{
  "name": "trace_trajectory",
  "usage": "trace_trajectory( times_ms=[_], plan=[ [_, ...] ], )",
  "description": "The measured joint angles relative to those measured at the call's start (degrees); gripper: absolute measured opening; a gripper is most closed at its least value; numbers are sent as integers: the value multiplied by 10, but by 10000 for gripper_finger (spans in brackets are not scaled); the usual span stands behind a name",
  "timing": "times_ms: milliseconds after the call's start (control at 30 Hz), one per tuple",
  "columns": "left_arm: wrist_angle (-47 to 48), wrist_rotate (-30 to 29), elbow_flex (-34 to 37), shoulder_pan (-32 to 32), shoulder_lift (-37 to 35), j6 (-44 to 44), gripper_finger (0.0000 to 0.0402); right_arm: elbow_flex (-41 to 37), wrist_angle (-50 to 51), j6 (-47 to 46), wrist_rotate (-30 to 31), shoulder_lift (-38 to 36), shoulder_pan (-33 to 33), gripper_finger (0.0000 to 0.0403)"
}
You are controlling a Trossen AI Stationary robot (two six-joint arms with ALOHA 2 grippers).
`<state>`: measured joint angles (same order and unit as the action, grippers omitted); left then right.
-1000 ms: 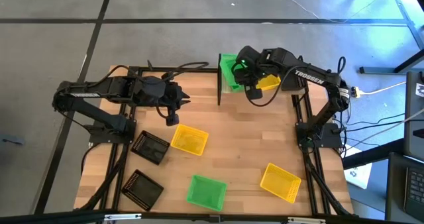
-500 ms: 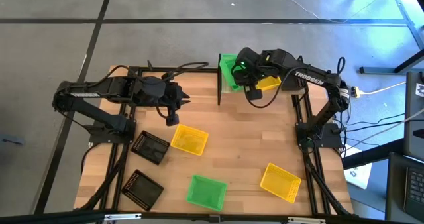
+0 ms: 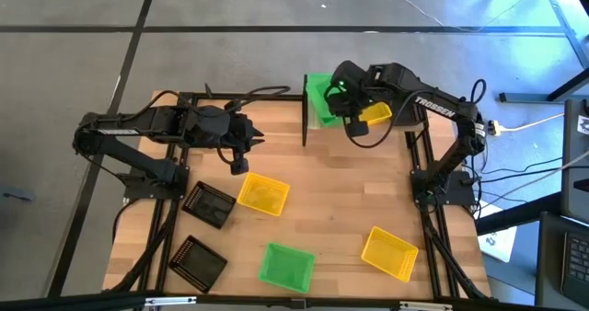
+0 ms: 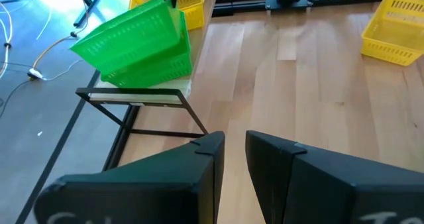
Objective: Stack baskets on shelf by color
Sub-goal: Stack the top green bin on the green bin on the shelf
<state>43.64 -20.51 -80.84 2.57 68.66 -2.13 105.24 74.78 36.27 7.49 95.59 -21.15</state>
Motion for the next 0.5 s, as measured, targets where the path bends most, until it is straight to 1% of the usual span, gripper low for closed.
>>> trace_trajectory(
  times_ms=[200, 367, 500],
  plan=[
    [0, 0, 0, 0, 0, 0, 55, -14, 1, 0, 48, 1, 0, 1],
    [0, 0, 0, 0, 0, 1, 55, -14, 2, 0, 43, 0, 0, 0],
    [0, 0, 0, 0, 0, 1, 55, -14, 4, 1, 5, 0, 0, 7]
  ],
)
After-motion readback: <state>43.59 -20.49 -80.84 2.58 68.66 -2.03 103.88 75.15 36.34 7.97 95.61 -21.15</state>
